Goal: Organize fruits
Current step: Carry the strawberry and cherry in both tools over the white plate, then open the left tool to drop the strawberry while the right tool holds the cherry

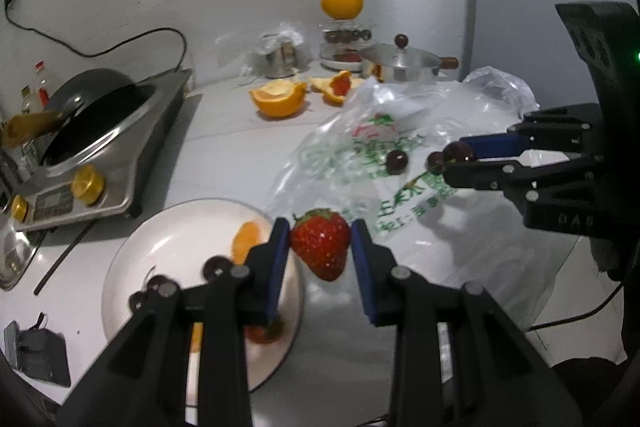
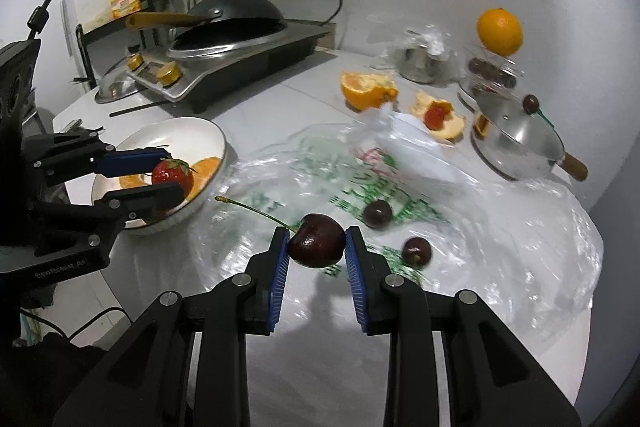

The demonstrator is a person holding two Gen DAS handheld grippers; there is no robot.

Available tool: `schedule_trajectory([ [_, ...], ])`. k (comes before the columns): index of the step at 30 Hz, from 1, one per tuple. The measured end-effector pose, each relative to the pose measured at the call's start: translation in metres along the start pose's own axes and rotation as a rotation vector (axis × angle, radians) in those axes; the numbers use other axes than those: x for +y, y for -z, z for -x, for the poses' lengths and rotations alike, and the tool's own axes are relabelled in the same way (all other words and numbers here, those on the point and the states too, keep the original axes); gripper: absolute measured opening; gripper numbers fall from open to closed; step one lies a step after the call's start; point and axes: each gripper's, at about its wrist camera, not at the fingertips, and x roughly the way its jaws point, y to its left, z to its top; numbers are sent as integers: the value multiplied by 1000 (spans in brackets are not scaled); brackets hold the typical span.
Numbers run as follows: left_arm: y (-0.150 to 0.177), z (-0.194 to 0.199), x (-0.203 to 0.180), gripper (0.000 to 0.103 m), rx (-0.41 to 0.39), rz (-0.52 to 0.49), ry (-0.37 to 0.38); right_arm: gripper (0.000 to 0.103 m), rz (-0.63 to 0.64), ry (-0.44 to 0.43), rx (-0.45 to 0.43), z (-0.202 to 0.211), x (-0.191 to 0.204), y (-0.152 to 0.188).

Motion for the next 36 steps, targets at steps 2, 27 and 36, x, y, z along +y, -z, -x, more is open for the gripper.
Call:
schedule_trajectory([
  [2, 4, 1, 8, 32, 2, 12, -7, 30, 8, -2, 1, -2, 7, -2],
  [27, 64, 19, 68, 32, 35, 118, -73, 30, 128, -35, 33, -18, 82, -21],
  [36, 79, 15, 73, 32, 46, 148, -47, 30, 146, -27, 45, -19, 95, -21],
])
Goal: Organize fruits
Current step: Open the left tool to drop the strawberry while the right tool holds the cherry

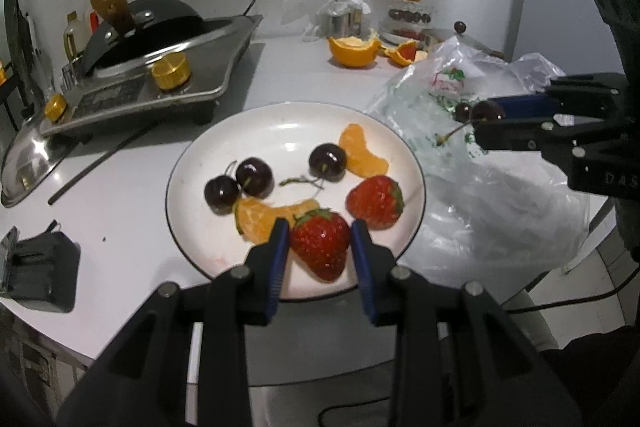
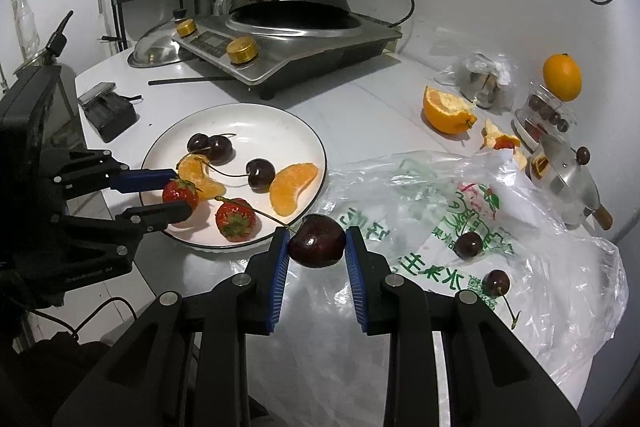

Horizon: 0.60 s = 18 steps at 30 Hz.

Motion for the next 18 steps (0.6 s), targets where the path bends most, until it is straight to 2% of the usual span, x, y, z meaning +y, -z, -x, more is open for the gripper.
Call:
schedule_trajectory([
  [10, 5, -3, 7, 34, 4, 43, 19, 30, 22, 15, 8, -1, 14, -6],
  [14, 7, 0, 12, 42, 0, 57, 18, 30, 31, 18, 11, -1, 21, -8],
  [15, 7, 1, 13, 50, -4, 61, 18, 30, 33, 19, 11, -1, 22, -8],
  [16, 7, 3, 15, 53, -14, 70, 23, 30, 34, 20, 12, -1, 24, -9],
  [18, 7, 7, 17, 53, -26, 78, 37, 30, 37, 24, 14, -2, 26, -10],
])
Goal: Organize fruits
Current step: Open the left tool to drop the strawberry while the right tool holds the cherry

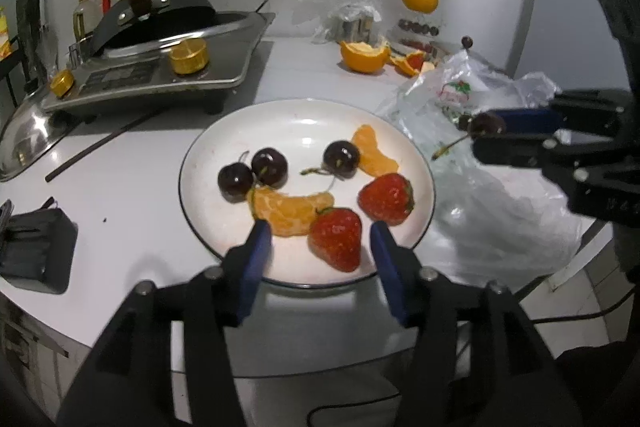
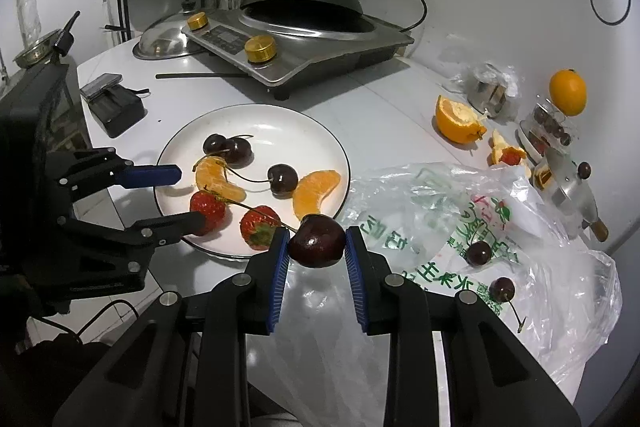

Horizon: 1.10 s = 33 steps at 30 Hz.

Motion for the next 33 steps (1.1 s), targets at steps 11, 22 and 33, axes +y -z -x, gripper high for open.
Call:
schedule_trajectory([
  [11, -5, 14, 13, 54, -37, 8, -29, 30, 27, -1, -2, -6, 13, -12],
  [22, -10, 24, 34, 54, -58, 30, -62, 30, 51, -16, -10, -19, 24, -31],
  [33, -17, 23, 61, 64, -67, 76, -96, 30, 60, -35, -3, -43, 27, -52],
])
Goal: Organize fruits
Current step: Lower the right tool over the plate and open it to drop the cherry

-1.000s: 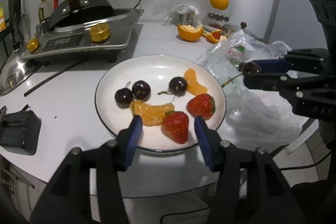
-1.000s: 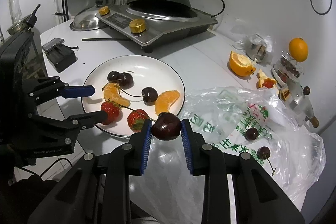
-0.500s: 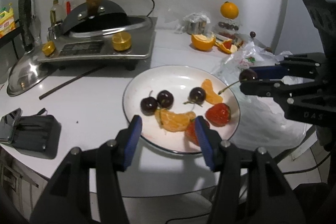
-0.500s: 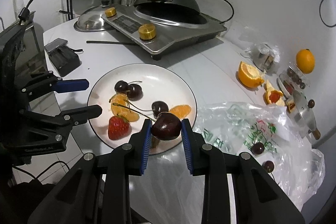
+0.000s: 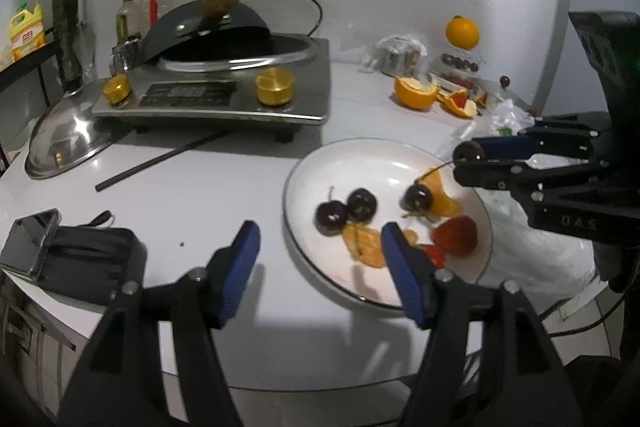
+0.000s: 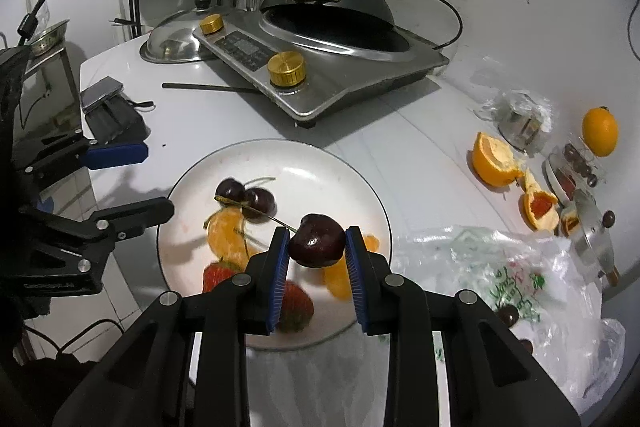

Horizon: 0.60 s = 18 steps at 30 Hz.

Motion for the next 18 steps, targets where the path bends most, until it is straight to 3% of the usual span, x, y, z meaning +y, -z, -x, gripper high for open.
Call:
schedule_trajectory([
  [18, -10, -20, 26, 65, 40, 20, -41, 30, -51, -44, 27, -50, -15, -22],
])
